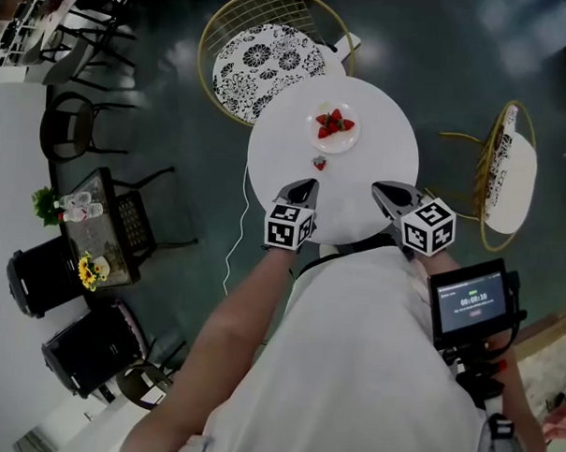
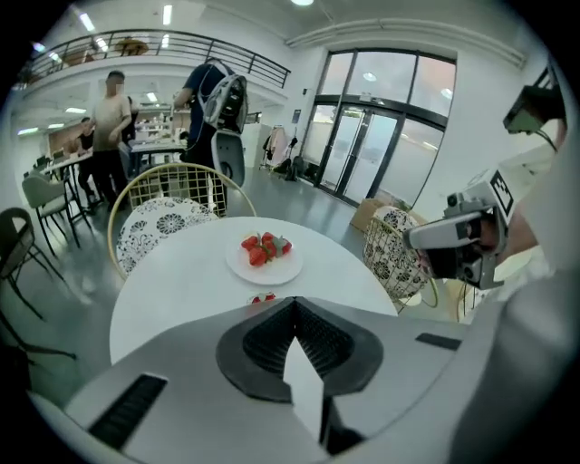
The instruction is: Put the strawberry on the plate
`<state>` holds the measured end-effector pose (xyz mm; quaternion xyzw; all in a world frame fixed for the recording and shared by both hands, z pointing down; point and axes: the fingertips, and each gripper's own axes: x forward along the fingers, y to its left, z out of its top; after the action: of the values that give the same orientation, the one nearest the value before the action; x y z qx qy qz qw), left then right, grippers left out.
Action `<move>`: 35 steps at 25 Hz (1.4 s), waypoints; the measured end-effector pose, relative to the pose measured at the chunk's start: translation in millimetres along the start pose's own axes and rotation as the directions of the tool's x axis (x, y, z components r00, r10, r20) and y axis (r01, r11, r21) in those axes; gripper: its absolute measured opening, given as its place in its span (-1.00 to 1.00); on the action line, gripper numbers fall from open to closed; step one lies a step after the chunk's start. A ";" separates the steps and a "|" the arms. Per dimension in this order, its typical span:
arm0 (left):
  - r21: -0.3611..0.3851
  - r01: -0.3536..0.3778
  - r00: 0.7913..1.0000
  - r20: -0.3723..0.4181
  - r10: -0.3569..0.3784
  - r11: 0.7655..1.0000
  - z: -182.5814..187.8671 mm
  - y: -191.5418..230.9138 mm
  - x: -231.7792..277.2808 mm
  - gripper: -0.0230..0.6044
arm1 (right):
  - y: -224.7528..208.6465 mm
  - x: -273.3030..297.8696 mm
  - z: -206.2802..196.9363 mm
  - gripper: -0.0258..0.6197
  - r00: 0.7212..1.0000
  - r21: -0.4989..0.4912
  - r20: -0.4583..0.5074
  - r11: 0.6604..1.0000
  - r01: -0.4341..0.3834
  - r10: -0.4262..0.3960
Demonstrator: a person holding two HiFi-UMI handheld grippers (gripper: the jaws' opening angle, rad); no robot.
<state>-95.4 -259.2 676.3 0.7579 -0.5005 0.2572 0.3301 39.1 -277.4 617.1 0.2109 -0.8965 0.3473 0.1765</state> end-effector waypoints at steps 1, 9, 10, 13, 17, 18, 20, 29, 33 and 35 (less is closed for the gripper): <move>-0.029 0.005 1.000 0.001 -0.005 1.000 0.6 1.4 0.8 -0.91 | 2.1 -0.9 1.9 -0.91 1.000 0.001 -0.003 1.000 -0.002 0.002; -0.018 -0.018 0.996 -0.088 0.017 1.000 -8.3 7.6 19.8 -0.90 | 3.8 -5.4 4.1 -0.91 1.000 0.035 -0.021 0.999 0.011 -0.010; -0.013 -0.031 0.994 -0.106 0.029 0.999 -10.9 9.1 22.5 -0.88 | 2.7 -6.1 4.3 -0.91 1.000 0.039 -0.020 0.999 0.011 -0.011; -0.001 -0.063 0.986 -0.153 0.063 0.998 -18.3 16.5 35.0 -0.68 | -5.4 -4.3 2.0 -0.91 1.000 0.048 -0.022 0.999 0.012 -0.011; -0.009 -0.100 0.976 -0.196 0.096 0.995 -27.8 30.1 59.3 -0.62 | -26.6 1.4 -7.0 -0.91 1.000 0.067 -0.023 0.998 0.020 -0.019; -0.011 -0.103 0.975 -0.201 0.099 0.995 -28.2 32.0 66.4 -0.62 | -33.7 2.4 -8.6 -0.91 1.000 0.072 -0.023 0.997 0.023 -0.022; -0.013 -0.106 0.973 -0.207 0.101 0.994 -27.4 35.4 81.7 -0.59 | -49.0 5.3 -10.9 -0.91 0.999 0.080 -0.021 0.996 0.029 -0.027; -0.037 -0.140 0.964 -0.235 0.127 0.990 -26.1 44.0 95.4 -0.56 | -59.0 4.1 -13.7 -0.91 0.999 0.096 -0.015 0.994 0.043 -0.042; -0.041 -0.137 0.966 -0.228 0.124 0.990 -24.8 44.3 96.9 -0.56 | -60.2 2.9 -13.9 -0.91 0.999 0.098 -0.014 0.994 0.047 -0.046; -0.046 -0.130 0.967 -0.226 0.116 0.990 -25.0 44.5 96.9 -0.56 | -60.7 2.5 -14.3 -0.91 0.999 0.097 -0.015 0.994 0.047 -0.046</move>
<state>-102.7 -309.9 773.2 0.6815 -0.5140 0.3452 0.3901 69.8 -308.8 661.4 0.2379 -0.8722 0.3877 0.1796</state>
